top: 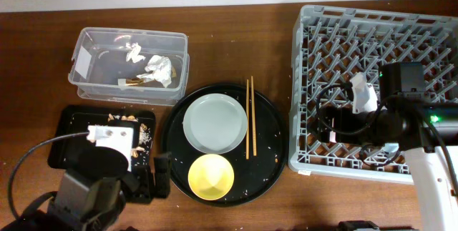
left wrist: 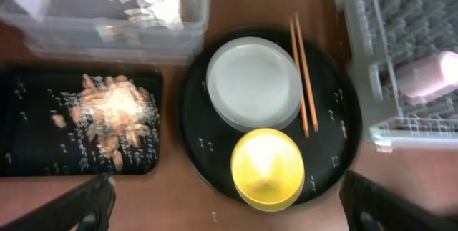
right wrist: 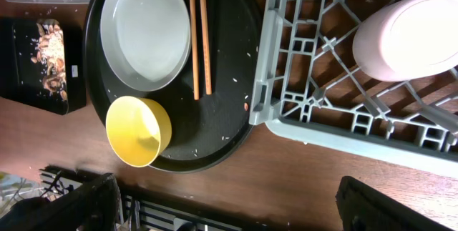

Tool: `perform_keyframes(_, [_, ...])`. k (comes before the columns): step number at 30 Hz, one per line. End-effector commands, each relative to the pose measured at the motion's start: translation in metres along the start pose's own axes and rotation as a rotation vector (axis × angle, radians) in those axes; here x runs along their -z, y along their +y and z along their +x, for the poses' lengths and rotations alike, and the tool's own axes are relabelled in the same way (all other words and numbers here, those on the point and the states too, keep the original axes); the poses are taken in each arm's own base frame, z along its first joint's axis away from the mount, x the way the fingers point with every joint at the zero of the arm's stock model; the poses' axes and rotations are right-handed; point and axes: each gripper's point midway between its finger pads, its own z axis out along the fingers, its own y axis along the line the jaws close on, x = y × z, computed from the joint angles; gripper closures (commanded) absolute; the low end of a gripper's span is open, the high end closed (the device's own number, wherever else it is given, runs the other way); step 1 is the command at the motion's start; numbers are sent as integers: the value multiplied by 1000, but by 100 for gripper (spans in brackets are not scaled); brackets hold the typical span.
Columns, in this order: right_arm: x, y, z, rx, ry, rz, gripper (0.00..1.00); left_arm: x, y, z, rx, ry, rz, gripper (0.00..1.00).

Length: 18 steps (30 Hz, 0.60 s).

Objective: Sort waste into correct bins and load items into the dishwasher rack
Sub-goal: 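Pick the white tissue from the plate with the left gripper into bin, then grasp the yellow bowl with the right gripper and place it in the rack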

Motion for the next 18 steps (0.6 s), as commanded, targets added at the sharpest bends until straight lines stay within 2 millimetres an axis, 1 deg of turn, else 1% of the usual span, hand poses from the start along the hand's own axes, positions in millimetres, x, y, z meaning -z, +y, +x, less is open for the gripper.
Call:
perform_keyframes(1, [-2, 0, 0, 9, 5, 1, 2, -6, 22, -44, -53, -263, -100, 0])
perform_keyframes(2, [-2, 0, 0, 8, 5, 1, 2, -12, 19, -48, -81, -319, -68, 0])
perform_keyframes(3, [-2, 0, 0, 8, 5, 1, 2, -21, 16, -48, -116, -383, -26, 0])
perform_keyframes(4, [-2, 0, 0, 8, 5, 1, 2, -26, 14, -46, -129, -412, -2, 1])
perform_keyframes(6, [-2, 0, 0, 8, 5, 1, 2, -41, 14, -29, -129, -468, 50, 0])
perform_keyframes(7, [-2, 0, 0, 8, 5, 1, 2, -49, 15, -17, -125, -493, 73, 0])
perform_keyframes(10, [-2, 0, 0, 8, 5, 1, 2, -69, 24, 19, -116, -540, 87, 0])
perform_keyframes(12, [-2, 0, 0, 8, 5, 1, 2, -80, 27, 38, -117, -552, 89, 0])
perform_keyframes(13, [-2, 0, 0, 8, 5, 1, 2, -89, 30, 51, -117, -556, 88, 0])
perform_keyframes(15, [-2, 0, 0, 8, 5, 1, 2, -102, 34, 66, -116, -570, 88, 0])
perform_keyframes(16, [-2, 0, 0, 8, 5, 1, 2, -111, 34, 71, -116, -560, 88, 0])
perform_keyframes(18, [-2, 0, 0, 8, 5, 1, 2, -136, 30, 84, -126, -532, 126, 0])
